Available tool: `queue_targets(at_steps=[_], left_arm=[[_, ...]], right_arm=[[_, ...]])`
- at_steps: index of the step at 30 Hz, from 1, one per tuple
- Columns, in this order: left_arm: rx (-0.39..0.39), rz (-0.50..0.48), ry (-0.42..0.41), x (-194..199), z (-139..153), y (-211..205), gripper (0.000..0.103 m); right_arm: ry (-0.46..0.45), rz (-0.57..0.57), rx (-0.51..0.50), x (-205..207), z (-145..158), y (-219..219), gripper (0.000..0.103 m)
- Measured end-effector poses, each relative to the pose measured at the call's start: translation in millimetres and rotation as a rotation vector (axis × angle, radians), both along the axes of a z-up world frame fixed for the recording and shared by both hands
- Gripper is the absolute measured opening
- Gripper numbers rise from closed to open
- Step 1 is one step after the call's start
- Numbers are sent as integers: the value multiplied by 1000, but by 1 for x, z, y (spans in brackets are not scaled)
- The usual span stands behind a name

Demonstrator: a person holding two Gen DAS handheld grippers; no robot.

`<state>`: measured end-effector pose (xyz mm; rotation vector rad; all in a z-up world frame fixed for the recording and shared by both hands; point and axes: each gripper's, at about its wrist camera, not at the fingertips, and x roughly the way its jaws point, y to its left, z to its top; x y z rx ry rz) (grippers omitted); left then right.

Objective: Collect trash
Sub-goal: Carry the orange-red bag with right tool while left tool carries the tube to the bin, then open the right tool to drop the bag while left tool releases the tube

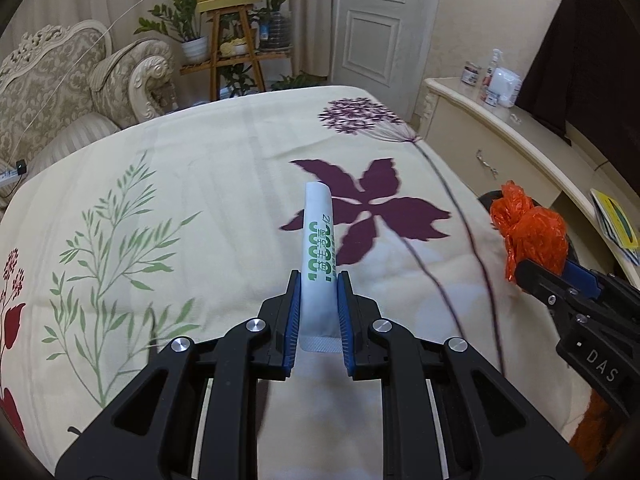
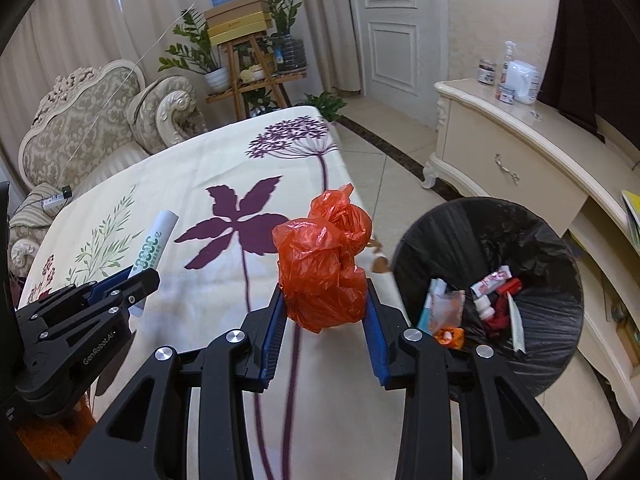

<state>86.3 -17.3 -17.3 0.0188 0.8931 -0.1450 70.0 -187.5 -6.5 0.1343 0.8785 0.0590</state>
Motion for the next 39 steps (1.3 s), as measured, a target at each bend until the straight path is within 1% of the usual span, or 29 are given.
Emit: queue_targets(at_steps=[8, 20, 25, 27, 28, 33, 39], left_arm=[[-10, -63, -6, 0, 2, -36, 17], [-10, -172, -26, 5, 6, -106, 17], [-3, -213, -29, 10, 5, -132, 17], [2, -228, -30, 11, 3, -144, 17], [6, -235, -28, 12, 1, -149, 17], [23, -264, -12, 25, -9, -176, 17], [34, -296, 8, 32, -16, -199, 18]], right_arm=[[-6, -78, -13, -13, 2, -36, 37], [-19, -207, -22, -25, 3, -99, 37], [-16, -250, -18, -29, 1, -118, 37], [-11, -265, -15, -28, -2, -126, 35], [-8, -269, -14, -27, -4, -129, 32], [16, -296, -2, -12, -18, -145, 25], [16, -317, 0, -7, -22, -157, 25]])
